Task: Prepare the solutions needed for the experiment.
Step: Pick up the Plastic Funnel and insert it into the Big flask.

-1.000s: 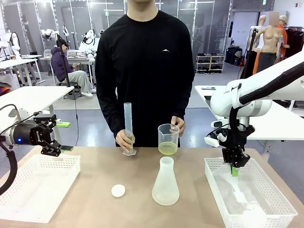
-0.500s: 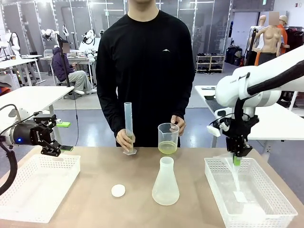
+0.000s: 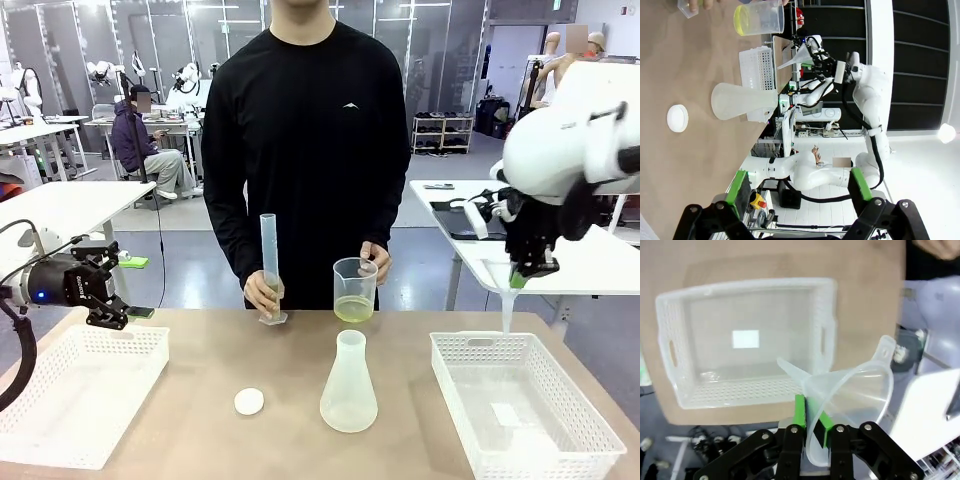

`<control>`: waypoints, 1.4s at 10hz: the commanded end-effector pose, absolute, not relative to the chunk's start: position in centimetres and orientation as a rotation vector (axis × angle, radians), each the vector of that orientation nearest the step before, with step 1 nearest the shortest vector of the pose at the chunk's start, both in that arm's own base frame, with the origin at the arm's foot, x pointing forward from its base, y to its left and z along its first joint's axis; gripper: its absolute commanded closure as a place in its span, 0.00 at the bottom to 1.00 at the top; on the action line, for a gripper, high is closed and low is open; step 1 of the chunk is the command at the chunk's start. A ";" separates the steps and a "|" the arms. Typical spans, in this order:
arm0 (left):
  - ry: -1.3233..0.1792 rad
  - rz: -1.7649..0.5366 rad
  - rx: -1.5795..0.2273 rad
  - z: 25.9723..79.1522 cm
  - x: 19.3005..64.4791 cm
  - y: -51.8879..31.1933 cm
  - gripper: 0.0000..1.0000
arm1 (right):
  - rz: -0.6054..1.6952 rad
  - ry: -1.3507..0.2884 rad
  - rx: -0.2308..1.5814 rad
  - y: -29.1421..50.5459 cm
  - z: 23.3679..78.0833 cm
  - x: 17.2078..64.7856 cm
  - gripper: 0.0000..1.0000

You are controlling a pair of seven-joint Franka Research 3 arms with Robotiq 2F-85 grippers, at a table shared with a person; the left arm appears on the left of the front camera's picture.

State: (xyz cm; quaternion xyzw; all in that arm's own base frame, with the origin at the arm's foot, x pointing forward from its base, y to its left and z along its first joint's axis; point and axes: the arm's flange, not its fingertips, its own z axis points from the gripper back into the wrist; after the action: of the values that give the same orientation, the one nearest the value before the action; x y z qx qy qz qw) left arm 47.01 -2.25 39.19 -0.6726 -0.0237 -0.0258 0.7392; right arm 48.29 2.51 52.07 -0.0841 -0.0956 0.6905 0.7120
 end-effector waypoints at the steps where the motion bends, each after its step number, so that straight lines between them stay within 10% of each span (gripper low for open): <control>1: -0.066 -0.056 -1.462 39.3 47.1 -2.4 0.00 | 1.471 -0.287 -0.326 2.6 52.6 44.7 1.00; 14: -0.066 -0.056 -1.462 39.3 47.1 -2.4 0.00 | 1.481 -0.414 -0.433 3.5 56.6 39.9 1.00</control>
State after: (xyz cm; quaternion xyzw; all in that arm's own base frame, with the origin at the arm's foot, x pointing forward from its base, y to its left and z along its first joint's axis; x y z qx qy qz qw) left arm 47.01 -2.26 39.19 -0.6726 -0.0237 -0.0258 0.7392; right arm 39.75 3.23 56.50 -0.1928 -0.1902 0.6708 0.6904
